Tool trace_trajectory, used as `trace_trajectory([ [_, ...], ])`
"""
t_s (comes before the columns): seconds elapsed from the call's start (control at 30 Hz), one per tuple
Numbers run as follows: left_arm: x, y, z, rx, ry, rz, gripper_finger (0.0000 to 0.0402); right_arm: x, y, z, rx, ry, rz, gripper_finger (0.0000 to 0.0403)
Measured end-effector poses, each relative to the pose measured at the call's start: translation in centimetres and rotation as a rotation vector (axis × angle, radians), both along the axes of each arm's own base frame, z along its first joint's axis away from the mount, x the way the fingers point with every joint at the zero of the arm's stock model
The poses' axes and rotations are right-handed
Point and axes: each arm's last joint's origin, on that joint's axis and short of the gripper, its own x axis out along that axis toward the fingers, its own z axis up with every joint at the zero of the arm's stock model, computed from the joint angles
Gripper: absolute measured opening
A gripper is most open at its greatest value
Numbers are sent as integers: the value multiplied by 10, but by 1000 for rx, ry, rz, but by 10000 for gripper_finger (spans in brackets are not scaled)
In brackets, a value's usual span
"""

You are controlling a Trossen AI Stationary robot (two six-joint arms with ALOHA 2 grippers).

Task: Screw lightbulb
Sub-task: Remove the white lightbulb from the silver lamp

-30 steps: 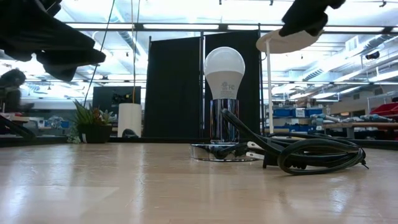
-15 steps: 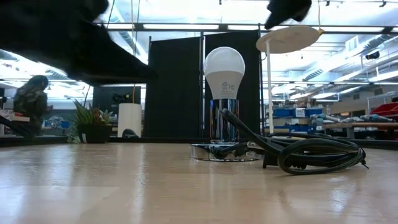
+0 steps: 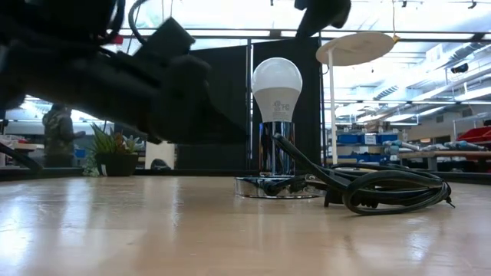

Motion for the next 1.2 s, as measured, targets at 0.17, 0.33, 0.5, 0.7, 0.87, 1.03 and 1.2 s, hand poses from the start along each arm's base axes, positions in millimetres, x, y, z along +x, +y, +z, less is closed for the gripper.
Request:
trace_trajectory([
  [0.17, 6, 6, -7, -30, -44, -1, 258, 14, 0, -4, -1, 38, 0, 299],
  [0.33, 11, 9, -11, -67, -66, -63, 265, 24, 1, -9, -4, 65, 1, 300],
  [0.5, 15, 9, -12, -58, -110, -95, 265, 28, -4, -11, -8, 80, 2, 300],
  [0.7, 33, 9, -11, -3, -121, -91, 265, 32, -17, -11, 25, 88, -9, 300],
  [0.87, 42, 11, -12, 51, -79, -86, 259, 31, -22, -12, 50, 108, -19, 299],
  [1.03, 44, 19, -17, 55, -32, -40, 246, 29, -20, -17, 62, 161, -61, 292],
  [1.2, 46, 27, -19, 32, -30, 0, 232, 28, -16, -18, 55, 154, -127, 283],
])
